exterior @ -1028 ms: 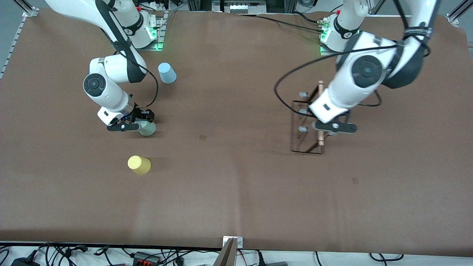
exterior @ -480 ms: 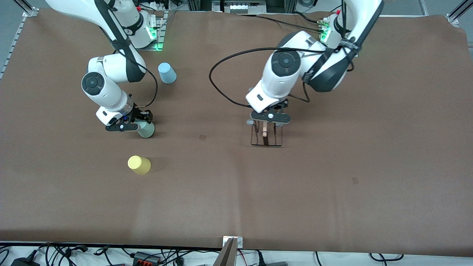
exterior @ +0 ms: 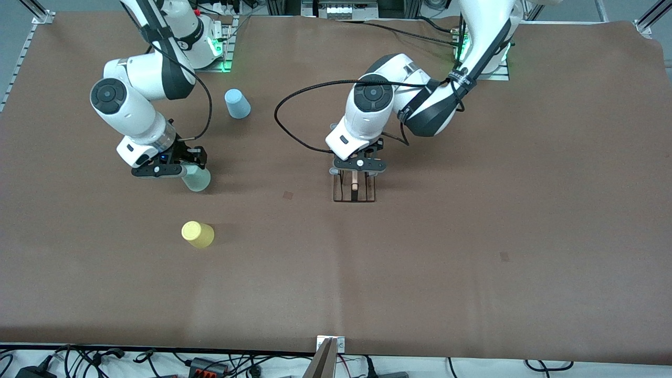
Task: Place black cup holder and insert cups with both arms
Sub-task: 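Place the rack with the left gripper while the right gripper lifts the cup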
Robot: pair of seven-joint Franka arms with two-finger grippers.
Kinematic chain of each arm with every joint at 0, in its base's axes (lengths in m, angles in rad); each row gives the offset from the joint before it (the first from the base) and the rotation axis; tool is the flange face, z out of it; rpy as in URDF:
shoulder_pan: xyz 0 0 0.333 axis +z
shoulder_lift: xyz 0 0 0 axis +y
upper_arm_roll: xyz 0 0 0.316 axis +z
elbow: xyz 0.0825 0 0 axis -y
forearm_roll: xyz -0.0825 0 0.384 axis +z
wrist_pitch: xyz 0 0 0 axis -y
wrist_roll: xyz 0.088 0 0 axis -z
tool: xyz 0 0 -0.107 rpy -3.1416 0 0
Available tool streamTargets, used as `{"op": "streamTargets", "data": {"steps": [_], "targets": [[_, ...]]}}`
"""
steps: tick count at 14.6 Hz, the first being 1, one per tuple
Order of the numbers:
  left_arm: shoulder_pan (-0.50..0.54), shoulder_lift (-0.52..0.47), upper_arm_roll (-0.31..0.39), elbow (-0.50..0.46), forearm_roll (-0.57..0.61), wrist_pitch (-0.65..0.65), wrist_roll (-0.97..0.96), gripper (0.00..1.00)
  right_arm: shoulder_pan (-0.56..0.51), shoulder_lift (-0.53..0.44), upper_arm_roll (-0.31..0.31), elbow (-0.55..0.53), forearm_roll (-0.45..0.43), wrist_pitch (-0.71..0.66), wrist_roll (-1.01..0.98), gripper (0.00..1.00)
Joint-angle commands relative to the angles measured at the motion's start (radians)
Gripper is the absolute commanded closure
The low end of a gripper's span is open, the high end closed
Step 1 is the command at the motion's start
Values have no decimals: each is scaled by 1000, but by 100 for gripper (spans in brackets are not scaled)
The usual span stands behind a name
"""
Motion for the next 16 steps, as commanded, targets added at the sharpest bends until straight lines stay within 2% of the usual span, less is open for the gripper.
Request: {"op": "streamTargets", "data": {"steps": [1, 5, 6, 7, 8, 13, 15, 16], "targets": [[-35, 24, 2, 46, 19, 1, -71, 99, -2, -33, 2, -12, 9, -18, 4, 85], [-35, 29, 2, 46, 20, 1, -73, 97, -2, -33, 2, -9, 8, -18, 37, 85], [-35, 29, 2, 46, 20, -1, -70, 87, -2, -33, 2, -9, 8, -18, 37, 85], [-35, 29, 4, 44, 22, -2, -65, 49, -2, -35, 2, -9, 9, -18, 41, 85], [-35, 29, 4, 44, 22, -1, -70, 0, -2, -35, 0, -9, 9, -18, 41, 85], [-18, -26, 10, 44, 22, -25, -59, 0, 9, -35, 2, -9, 8, -20, 128, 85], [19, -86, 11, 43, 23, -106, -38, 0, 58, -60, 8, -7, 9, -68, 223, 85], [42, -112, 13, 44, 23, -141, -12, 0, 67, -77, 35, -4, 9, -93, 291, 85]]}}
